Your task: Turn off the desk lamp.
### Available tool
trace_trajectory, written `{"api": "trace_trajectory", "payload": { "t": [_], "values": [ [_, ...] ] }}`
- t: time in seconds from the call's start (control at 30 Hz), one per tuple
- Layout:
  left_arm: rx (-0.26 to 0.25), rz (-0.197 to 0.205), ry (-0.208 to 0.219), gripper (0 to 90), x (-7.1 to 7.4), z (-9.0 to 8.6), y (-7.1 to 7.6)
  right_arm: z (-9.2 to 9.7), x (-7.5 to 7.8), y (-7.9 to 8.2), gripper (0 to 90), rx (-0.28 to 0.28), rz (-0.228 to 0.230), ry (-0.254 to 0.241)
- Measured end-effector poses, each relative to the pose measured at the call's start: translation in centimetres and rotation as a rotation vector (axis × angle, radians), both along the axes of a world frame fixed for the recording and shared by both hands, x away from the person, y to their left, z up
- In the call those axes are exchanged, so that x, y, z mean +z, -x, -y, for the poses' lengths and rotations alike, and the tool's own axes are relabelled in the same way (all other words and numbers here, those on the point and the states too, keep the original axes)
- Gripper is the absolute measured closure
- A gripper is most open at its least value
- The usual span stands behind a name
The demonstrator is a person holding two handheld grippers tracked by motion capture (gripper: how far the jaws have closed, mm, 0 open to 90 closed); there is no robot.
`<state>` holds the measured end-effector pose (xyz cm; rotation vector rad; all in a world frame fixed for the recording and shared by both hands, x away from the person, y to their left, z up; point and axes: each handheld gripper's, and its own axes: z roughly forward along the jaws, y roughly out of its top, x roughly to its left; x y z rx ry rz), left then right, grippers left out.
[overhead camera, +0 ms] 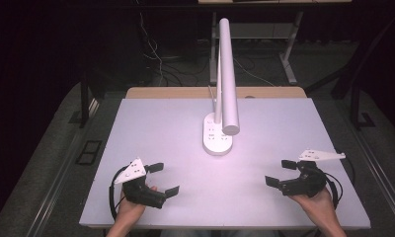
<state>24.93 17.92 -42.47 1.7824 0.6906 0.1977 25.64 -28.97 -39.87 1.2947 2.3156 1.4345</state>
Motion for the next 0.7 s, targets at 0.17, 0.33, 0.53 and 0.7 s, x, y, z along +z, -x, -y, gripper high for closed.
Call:
{"api": "trace_trajectory", "payload": {
  "t": [0.17,0.33,0.53,0.7],
  "values": [
    [0.002,0.002,0.001,0.0,0.0,0.0,0.0,-0.2,0.5,-0.7,1.3,0.015,0.002,0.009],
    [0.003,0.001,-0.001,0.0,0.0,-0.1,0.0,-0.7,1.0,-1.3,1.3,0.036,0.001,0.027],
    [0.003,0.000,-0.002,0.0,0.0,0.0,0.0,-1.2,1.6,-2.1,1.3,0.053,-0.006,0.034],
    [0.002,-0.001,-0.002,0.0,0.0,0.0,-0.1,-1.7,2.0,-2.6,1.3,0.063,-0.013,0.036]
  ]
}}
